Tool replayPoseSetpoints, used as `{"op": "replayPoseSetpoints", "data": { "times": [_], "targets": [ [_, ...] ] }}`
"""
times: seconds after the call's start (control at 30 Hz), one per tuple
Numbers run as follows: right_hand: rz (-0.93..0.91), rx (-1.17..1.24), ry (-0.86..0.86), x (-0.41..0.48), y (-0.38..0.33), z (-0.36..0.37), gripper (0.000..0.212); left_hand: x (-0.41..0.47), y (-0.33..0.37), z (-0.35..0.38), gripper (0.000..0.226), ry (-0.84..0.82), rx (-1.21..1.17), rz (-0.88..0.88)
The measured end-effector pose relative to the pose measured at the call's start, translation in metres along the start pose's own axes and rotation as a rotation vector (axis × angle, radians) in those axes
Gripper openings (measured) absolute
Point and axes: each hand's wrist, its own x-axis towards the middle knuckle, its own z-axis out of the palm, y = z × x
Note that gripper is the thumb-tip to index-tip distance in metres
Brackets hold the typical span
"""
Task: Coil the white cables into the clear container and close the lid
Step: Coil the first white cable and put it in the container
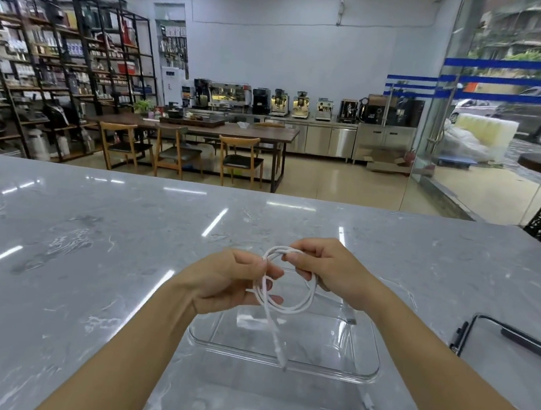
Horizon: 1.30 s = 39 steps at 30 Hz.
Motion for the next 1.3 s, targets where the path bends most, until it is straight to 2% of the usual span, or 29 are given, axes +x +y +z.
{"op": "replayPoseSetpoints", "data": {
  "times": [0.07,0.2,0.37,0.5,0.6,0.7,0.77,0.83,0.9,0.97,1.03,1.07,1.13,1.23,1.3],
  "targets": [
    [0.026,0.063,-0.018,-0.001,0.001,-0.001,0.020,0.001,0.001,0.006,0.015,0.080,0.031,0.085],
    [0.048,0.197,-0.009,-0.003,0.005,-0.003,0.017,0.001,0.006,0.015,0.033,0.254,0.147,0.221],
    [-0.002,0.101,0.043,-0.005,0.006,0.000,0.023,0.006,-0.001,0.029,0.041,0.593,0.723,0.294],
    [-0.065,0.044,0.069,-0.005,0.005,0.006,0.017,0.013,-0.012,0.036,0.029,0.754,0.924,0.394],
    [-0.139,-0.057,0.094,-0.002,0.004,0.009,0.014,0.021,-0.019,0.035,0.027,0.870,0.953,0.442],
    [-0.236,-0.169,0.107,-0.003,0.004,0.012,0.018,0.027,-0.021,0.033,0.021,0.889,0.850,0.338],
    [-0.285,-0.250,0.125,-0.004,0.008,0.014,0.010,0.028,-0.019,0.029,0.016,0.824,0.628,0.251],
    [-0.339,-0.339,0.173,-0.005,0.014,0.016,0.018,0.027,-0.017,0.028,0.021,0.683,0.340,0.217],
    [-0.397,-0.411,0.214,-0.007,0.019,0.015,0.032,0.021,-0.013,0.031,0.026,0.572,0.155,0.194],
    [-0.456,-0.446,0.281,-0.009,0.024,0.012,0.035,0.013,-0.010,0.028,0.033,0.397,-0.141,0.160],
    [-0.571,-0.541,0.365,-0.009,0.031,0.007,0.030,0.006,-0.005,0.021,0.024,0.203,-0.460,0.114],
    [-0.637,-0.608,0.384,-0.009,0.035,0.006,0.028,0.003,-0.003,0.020,0.016,0.168,-0.530,0.093],
    [-0.762,-0.710,0.379,-0.009,0.042,0.007,0.027,0.006,-0.002,0.023,0.006,0.266,-0.569,0.058],
    [-0.900,-0.773,0.418,-0.010,0.046,0.010,0.030,0.012,-0.006,0.036,0.028,0.540,-0.535,0.083],
    [-0.961,-0.816,0.461,-0.013,0.048,0.012,0.024,0.014,-0.010,0.037,0.028,0.634,-0.478,0.079]
  ]
}}
